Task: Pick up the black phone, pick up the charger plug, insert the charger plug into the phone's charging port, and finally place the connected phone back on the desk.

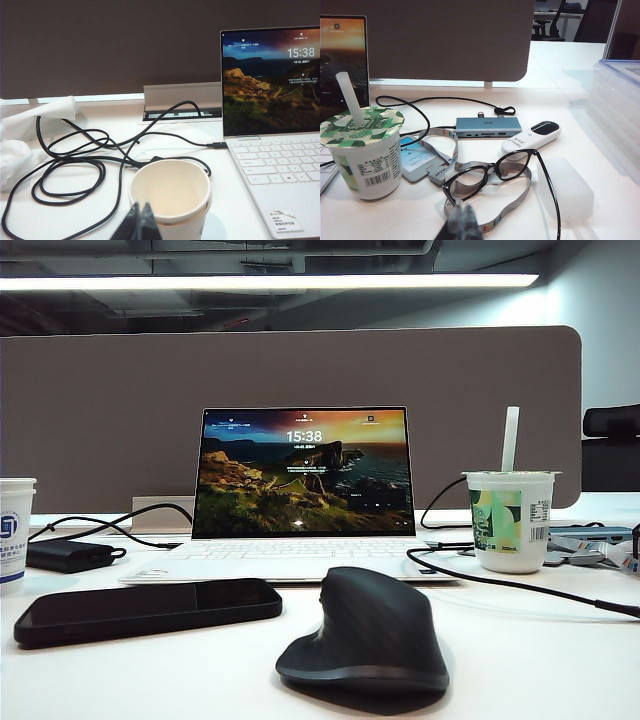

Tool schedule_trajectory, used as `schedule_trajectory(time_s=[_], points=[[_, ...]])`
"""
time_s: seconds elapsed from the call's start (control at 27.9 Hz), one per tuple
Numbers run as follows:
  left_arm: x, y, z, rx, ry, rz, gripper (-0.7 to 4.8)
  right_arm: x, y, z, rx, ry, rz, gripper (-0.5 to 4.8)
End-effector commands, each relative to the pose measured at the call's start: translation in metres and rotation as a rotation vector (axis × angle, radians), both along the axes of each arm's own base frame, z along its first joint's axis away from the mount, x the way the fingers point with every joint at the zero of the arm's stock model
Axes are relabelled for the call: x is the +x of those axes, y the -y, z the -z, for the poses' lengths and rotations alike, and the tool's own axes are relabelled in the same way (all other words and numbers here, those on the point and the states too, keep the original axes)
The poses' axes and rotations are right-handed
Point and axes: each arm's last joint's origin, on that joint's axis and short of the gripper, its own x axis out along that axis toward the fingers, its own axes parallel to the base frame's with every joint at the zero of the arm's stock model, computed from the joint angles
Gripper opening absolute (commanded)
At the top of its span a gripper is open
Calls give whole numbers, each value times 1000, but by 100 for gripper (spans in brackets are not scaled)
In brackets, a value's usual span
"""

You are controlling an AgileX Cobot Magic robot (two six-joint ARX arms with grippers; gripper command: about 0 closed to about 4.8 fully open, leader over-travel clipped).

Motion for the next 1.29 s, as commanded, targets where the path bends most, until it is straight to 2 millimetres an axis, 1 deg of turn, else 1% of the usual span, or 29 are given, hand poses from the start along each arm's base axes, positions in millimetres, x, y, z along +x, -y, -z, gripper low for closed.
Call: schedule_trajectory(time_s=[0.04,0.36,0.47,0.57,0.68,0.79,0.97,1.15,1.29], points=[[0,0,-1,3,13,-1,-6,0,0,-2,4,17,3,-6],[0,0,-2,-13,18,-5,-6,0,0,-4,5,20,2,-6],[-1,-1,-7,-31,37,-23,-6,-2,0,-12,4,44,2,-6],[-4,-2,-18,-79,64,-50,-5,-5,0,-26,4,83,3,-6],[-8,-2,-35,-108,107,-45,-6,-11,0,-43,3,115,3,-6],[-15,-1,-57,-120,147,-42,-5,-18,0,-63,3,140,21,-6],[-18,-1,-89,-112,126,-43,-5,-25,1,-102,1,140,56,-6],[-11,-1,-120,-111,112,-40,-5,-21,1,-142,0,142,54,-6],[2,-1,-143,-111,84,-38,-5,-11,1,-173,-27,120,54,-6]])
